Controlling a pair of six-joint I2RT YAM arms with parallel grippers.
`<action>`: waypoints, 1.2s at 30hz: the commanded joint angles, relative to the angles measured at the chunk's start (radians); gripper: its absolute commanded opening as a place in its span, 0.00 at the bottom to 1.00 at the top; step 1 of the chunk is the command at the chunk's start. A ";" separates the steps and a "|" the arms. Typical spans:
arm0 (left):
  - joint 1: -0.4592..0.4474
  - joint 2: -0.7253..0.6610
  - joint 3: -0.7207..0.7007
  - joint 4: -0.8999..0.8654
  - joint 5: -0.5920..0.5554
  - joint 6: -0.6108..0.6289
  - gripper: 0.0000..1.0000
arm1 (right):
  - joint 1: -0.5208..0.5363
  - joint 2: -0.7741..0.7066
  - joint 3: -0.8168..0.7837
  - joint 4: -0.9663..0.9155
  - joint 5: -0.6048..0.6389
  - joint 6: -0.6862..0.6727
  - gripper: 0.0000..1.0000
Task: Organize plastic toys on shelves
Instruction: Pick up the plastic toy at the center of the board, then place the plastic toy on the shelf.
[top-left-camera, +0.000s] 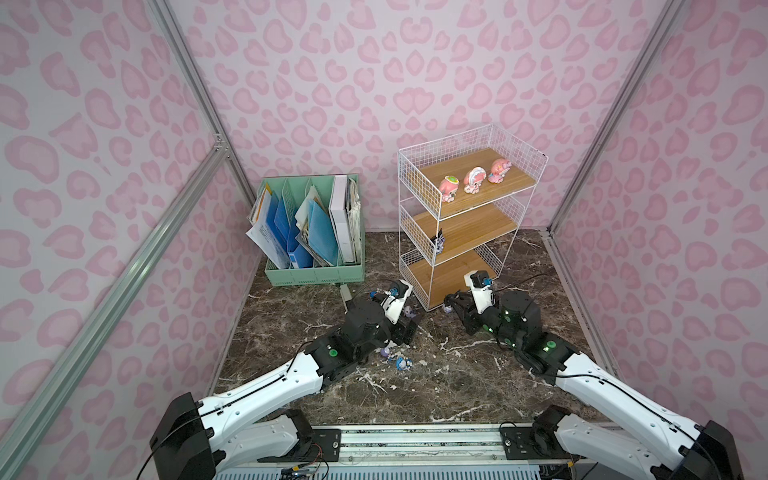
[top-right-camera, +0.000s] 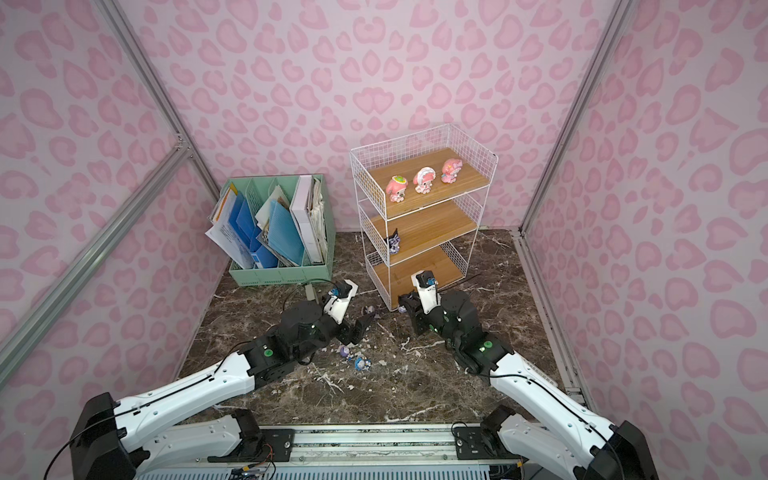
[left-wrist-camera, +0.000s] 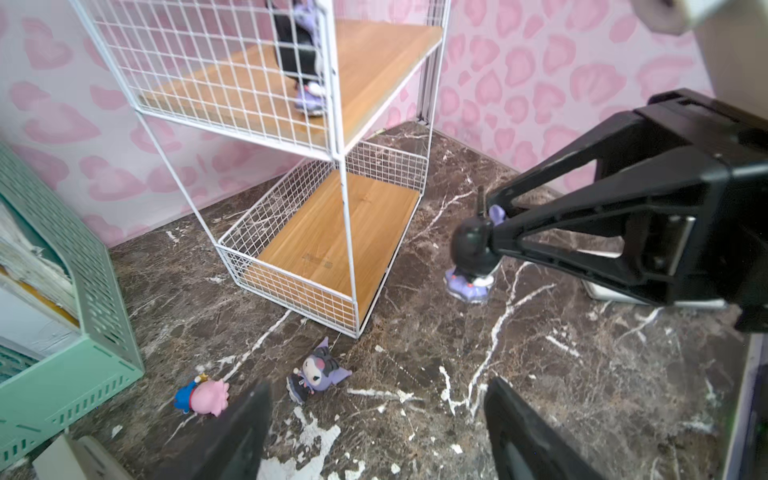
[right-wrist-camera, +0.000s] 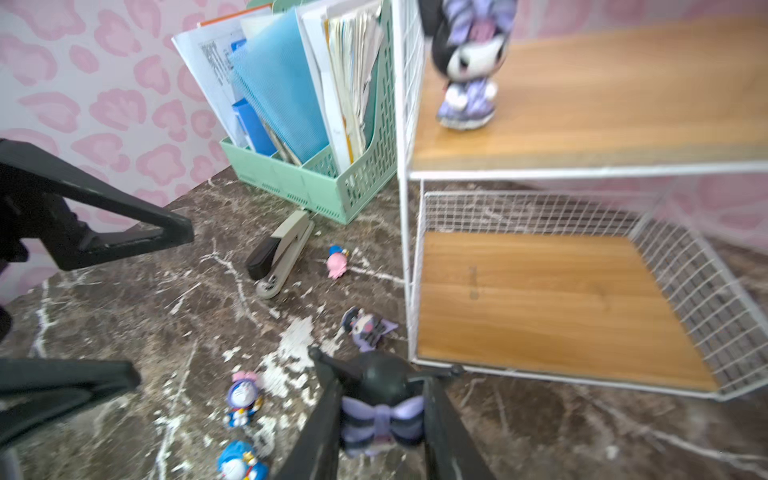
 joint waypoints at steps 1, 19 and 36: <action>0.036 0.002 0.055 -0.074 0.054 -0.053 0.85 | -0.049 -0.014 0.045 0.020 0.015 -0.158 0.32; 0.129 0.155 0.285 -0.219 0.104 -0.070 0.99 | -0.270 0.219 0.325 0.125 -0.188 -0.336 0.33; 0.133 0.165 0.279 -0.184 0.128 -0.069 0.99 | -0.296 0.418 0.449 0.105 -0.272 -0.337 0.35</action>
